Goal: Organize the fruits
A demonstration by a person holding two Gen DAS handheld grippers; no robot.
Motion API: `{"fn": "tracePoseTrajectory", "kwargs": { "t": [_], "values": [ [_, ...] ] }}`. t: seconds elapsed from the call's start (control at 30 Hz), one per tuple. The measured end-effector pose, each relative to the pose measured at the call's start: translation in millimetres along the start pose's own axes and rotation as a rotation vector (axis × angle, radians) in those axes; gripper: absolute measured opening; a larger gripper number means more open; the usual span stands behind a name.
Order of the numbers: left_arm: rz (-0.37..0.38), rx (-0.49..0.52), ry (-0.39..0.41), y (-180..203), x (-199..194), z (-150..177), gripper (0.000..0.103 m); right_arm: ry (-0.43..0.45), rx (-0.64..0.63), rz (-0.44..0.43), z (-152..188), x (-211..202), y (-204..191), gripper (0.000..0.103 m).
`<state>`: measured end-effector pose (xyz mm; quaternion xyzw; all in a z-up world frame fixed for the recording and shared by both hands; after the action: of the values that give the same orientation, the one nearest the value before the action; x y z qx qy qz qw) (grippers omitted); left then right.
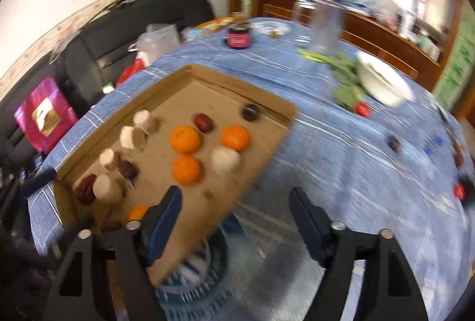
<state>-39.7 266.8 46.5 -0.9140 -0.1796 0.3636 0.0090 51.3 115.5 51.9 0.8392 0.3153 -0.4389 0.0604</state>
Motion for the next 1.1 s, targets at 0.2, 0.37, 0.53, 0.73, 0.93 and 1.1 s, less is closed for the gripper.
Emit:
{"fn": "tracePoseTrajectory", "kwargs": {
  "t": [0.2, 0.37, 0.53, 0.73, 0.93, 1.1],
  "values": [
    [-0.054, -0.133, -0.034, -6.3, -7.1, -1.2, 0.093, 0.008, 0.042, 0.130, 47.4, -39.0, 2.5, 0.099],
    [-0.077, -0.201, -0.166, -4.4, -13.8, 23.1, 0.093, 0.054, -0.003, 0.164, 79.2, -58.4, -9.2, 0.101],
    [-0.119, -0.178, -0.185, -9.2, -31.9, 42.5, 0.093, 0.095, 0.047, 0.106, 97.2, -73.2, -13.5, 0.101],
    [-0.083, -0.173, -0.089, -32.0, -43.1, 40.7, 0.093, 0.205, 0.054, 0.154, 99.8, -97.0, -28.3, 0.102],
    [-0.123, -0.119, 0.017, -45.9, -50.9, 43.4, 0.093, 0.253, 0.129, 0.246, 104.4, -100.1, -41.4, 0.102],
    [-0.128, -0.058, 0.058, -44.6, -58.3, 50.0, 0.093, 0.216, 0.180, 0.276, 112.5, -94.5, -48.8, 0.102]
  ]
}}
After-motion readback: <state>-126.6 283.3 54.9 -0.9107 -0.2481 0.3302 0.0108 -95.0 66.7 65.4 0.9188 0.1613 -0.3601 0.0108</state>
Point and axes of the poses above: each gripper's, at about its wrist camera, not at the fingertips, and x roughly the way its jaws point, y to its right, z to its underside, the point moved 3 cm from there along x, roughly the way its jaws point, and after that the axes turned 10 degrees about -z, right-handed, at the moved point
